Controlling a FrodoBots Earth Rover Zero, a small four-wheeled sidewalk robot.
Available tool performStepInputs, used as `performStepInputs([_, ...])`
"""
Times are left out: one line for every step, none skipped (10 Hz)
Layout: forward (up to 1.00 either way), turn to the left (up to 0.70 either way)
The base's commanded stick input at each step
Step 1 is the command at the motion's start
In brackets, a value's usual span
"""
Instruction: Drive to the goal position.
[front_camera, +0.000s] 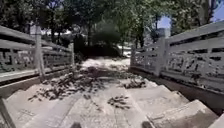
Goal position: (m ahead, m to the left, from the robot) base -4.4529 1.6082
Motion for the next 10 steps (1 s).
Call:
performStepInputs([0.45,0.00])
performStepInputs([0.45,0.00])
performStepInputs([0.45,0.00])
performStepInputs([0.45,0.00])
performStepInputs([0.45,0.00])
performStepInputs([0.45,0.00])
performStepInputs([0.45,0.00])
performStepInputs([0.45,0.00])
performStepInputs([0.45,0.00])
performStepInputs([0.45,0.00])
